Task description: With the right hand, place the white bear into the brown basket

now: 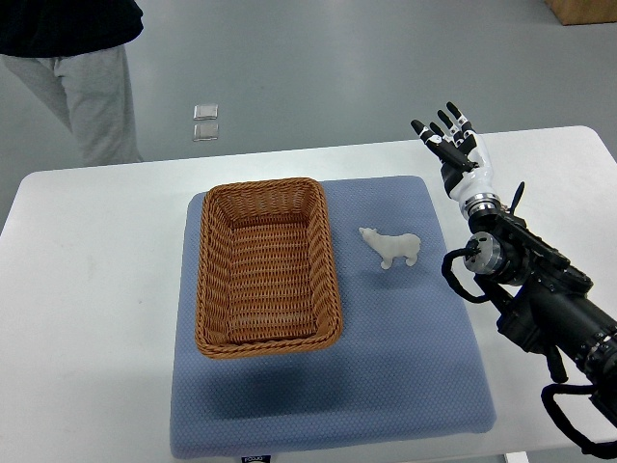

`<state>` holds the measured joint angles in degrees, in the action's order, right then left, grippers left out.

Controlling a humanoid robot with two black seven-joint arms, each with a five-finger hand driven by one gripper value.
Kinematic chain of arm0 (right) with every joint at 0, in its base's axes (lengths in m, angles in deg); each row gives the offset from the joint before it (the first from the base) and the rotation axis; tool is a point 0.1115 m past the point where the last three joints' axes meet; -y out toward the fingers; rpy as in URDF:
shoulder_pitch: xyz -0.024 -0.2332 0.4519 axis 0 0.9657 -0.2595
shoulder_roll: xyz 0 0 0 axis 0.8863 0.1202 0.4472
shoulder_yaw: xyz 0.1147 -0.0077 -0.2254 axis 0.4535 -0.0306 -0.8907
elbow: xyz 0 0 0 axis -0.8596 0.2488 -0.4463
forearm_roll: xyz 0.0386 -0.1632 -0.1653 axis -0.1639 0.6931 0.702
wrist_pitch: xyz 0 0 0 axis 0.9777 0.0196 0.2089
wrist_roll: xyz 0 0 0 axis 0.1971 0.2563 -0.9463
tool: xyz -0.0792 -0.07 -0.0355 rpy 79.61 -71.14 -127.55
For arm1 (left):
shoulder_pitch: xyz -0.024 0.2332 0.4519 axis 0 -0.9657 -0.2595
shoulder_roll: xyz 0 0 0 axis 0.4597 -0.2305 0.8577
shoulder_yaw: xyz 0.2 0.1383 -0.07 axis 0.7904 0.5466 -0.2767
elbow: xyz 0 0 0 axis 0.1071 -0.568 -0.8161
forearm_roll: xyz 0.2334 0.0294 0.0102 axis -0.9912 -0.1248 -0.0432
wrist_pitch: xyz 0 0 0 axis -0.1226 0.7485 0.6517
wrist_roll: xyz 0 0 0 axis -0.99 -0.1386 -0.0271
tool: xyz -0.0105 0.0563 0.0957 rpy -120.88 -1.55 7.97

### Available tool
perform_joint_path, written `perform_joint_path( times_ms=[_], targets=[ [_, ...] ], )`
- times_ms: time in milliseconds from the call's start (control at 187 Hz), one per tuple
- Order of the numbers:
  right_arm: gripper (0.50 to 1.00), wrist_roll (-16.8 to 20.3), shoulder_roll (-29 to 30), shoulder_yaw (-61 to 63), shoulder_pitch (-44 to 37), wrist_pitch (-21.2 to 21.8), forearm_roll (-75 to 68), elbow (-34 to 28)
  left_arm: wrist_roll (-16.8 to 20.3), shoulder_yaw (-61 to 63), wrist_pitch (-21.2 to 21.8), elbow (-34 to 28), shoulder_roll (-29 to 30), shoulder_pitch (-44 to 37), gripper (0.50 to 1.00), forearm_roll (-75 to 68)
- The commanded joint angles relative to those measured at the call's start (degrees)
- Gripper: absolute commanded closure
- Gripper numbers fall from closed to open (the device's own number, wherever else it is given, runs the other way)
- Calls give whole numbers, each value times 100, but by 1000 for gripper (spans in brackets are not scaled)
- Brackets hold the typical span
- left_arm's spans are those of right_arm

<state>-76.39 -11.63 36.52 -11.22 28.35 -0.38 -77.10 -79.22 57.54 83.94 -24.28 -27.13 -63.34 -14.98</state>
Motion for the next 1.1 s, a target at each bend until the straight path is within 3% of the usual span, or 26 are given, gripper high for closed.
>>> perform_joint_path(
  times_ms=[0, 1094],
  targets=[
    [579, 0, 0, 0, -4, 1, 0, 0, 0, 0, 0, 0, 0, 0, 500, -3],
    [579, 0, -18, 0, 5, 18, 0, 0, 9, 0, 53, -71, 0, 18, 500, 14]
  ],
)
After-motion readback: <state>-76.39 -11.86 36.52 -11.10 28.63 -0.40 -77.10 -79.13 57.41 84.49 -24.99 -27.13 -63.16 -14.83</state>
